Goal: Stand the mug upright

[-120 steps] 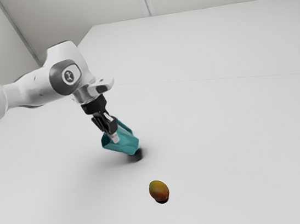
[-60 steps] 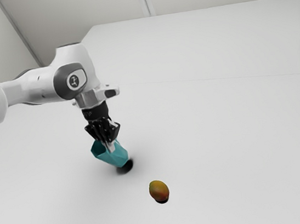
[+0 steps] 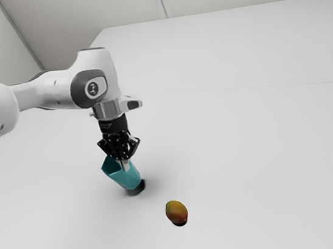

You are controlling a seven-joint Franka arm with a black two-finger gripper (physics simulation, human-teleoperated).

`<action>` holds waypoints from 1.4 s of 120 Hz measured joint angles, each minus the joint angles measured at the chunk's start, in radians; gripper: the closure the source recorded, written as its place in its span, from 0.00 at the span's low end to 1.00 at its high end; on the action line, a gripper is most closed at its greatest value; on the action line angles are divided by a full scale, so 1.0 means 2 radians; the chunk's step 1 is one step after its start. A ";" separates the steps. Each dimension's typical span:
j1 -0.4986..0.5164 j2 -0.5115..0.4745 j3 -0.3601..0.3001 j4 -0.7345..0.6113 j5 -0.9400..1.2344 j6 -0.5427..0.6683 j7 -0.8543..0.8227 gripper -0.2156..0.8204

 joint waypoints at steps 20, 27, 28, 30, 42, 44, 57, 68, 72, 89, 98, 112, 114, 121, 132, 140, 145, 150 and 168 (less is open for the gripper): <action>-0.003 0.008 0.000 0.000 0.003 -0.002 -0.018 0.97; -0.003 0.009 0.000 0.000 0.003 -0.002 -0.023 0.97; -0.004 0.010 0.000 0.000 0.003 -0.002 -0.024 0.97; -0.004 0.010 0.000 0.000 0.003 -0.002 -0.026 0.97; -0.005 0.013 0.000 -0.002 0.004 -0.001 -0.033 0.96; -0.005 0.013 0.000 -0.002 0.004 -0.001 -0.034 0.95; -0.007 0.013 0.000 -0.002 0.003 0.000 -0.041 0.74; -0.010 0.010 0.000 -0.002 0.003 0.000 -0.045 0.56; -0.010 0.007 0.000 -0.002 0.003 -0.001 -0.047 0.51; -0.011 -0.025 -0.005 0.000 0.003 -0.004 -0.053 0.36; -0.012 -0.048 -0.007 0.005 0.002 -0.009 -0.055 0.32; -0.016 -0.061 -0.008 0.039 -0.001 -0.023 -0.055 0.27; -0.016 -0.061 -0.008 0.048 -0.001 -0.027 -0.055 0.27; -0.018 -0.062 -0.008 0.074 -0.002 -0.037 -0.055 0.25; -0.020 -0.061 -0.008 0.116 -0.001 -0.054 -0.055 0.24; -0.019 -0.061 -0.009 0.141 0.001 -0.064 -0.054 0.23; -0.020 -0.061 -0.008 0.151 0.001 -0.069 -0.054 0.23; -0.020 -0.059 -0.007 0.164 0.001 -0.073 -0.054 0.22; -0.020 -0.057 -0.002 0.214 0.001 -0.085 -0.050 0.22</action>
